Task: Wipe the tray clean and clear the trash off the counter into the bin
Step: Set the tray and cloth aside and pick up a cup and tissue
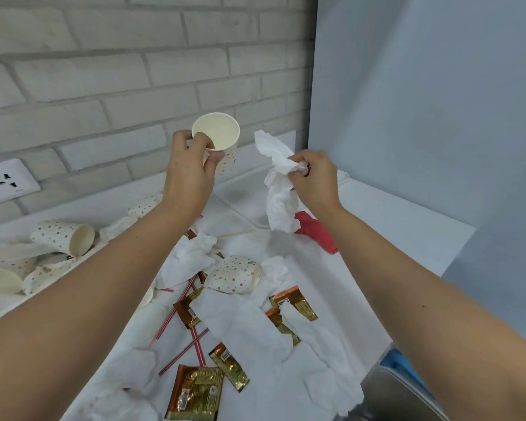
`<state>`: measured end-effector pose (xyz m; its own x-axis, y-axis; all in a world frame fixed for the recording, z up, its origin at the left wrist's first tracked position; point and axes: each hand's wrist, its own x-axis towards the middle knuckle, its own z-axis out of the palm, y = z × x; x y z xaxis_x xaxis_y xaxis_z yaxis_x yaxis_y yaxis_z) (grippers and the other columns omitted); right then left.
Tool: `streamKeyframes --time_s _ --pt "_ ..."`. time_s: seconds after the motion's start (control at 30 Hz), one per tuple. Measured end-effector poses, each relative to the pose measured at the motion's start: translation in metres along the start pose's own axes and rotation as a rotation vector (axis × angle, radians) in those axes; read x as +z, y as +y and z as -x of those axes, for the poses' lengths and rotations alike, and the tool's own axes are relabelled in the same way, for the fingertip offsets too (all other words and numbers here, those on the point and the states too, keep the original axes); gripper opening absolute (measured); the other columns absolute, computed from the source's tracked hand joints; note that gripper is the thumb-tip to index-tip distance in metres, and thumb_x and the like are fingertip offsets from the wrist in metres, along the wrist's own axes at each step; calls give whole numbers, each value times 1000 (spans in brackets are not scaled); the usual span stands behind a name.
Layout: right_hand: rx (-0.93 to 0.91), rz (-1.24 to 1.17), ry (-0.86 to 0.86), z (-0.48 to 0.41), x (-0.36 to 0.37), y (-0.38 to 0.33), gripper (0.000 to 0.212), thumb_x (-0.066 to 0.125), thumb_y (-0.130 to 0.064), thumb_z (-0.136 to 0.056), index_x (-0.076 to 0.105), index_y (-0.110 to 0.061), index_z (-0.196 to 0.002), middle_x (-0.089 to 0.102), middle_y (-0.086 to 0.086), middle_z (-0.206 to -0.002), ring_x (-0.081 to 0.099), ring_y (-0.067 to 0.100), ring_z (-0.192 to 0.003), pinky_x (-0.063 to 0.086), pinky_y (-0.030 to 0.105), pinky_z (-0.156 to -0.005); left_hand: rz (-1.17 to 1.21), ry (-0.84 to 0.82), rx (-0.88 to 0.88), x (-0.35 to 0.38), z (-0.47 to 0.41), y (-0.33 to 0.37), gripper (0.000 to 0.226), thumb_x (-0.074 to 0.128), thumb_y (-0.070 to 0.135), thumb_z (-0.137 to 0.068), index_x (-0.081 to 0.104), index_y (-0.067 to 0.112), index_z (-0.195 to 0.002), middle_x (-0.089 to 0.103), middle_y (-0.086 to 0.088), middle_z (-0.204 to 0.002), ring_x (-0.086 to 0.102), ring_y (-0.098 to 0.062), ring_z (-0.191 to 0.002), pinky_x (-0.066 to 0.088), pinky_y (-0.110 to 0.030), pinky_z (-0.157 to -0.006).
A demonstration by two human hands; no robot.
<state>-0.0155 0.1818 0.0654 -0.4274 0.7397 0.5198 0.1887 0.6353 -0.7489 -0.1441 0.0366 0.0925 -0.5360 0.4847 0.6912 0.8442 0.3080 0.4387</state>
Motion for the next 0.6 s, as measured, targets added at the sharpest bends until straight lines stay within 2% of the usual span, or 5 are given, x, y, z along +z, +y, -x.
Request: streamKeyframes --time_s 0.1,0.13,0.23,0.43,0.6 --pt "20 0 112 21 -30 -17 28 48 3 -84 68 -4 -102 54 15 -111 48 14 -84 37 -1 -67 151 -8 -5 -11 20 15 22 53 22 -94 56 3 -106 45 -16 -124 54 -28 -108 48 -36 -91" --pt "28 -14 149 28 -40 -22 27 48 3 -84 68 -4 -100 54 14 -109 48 14 -84 40 2 -70 185 -9 -4 -16 27 22 22 53 22 -94 56 3 -106 46 -15 -122 55 -27 -106 49 -38 -91" --pt "63 -56 243 52 -69 -36 25 48 4 -82 68 -4 -96 47 6 -102 51 15 -85 53 32 -83 250 -22 7 -26 51 47 25 52 24 -95 55 3 -107 47 -14 -118 56 -25 -103 51 -38 -90" --pt "87 11 336 107 -123 -45 26 45 5 -81 66 -1 -94 41 2 -101 50 16 -86 53 29 -76 356 -110 25 -32 102 99 31 47 31 -96 56 5 -111 50 -11 -115 55 -19 -99 43 -18 -79" --pt "238 65 391 159 -164 -18 27 46 5 -79 64 -6 -96 43 1 -102 48 16 -84 50 26 -74 382 -296 8 -18 151 140 28 46 26 -97 58 6 -113 50 -11 -114 51 -18 -95 32 -11 -74"
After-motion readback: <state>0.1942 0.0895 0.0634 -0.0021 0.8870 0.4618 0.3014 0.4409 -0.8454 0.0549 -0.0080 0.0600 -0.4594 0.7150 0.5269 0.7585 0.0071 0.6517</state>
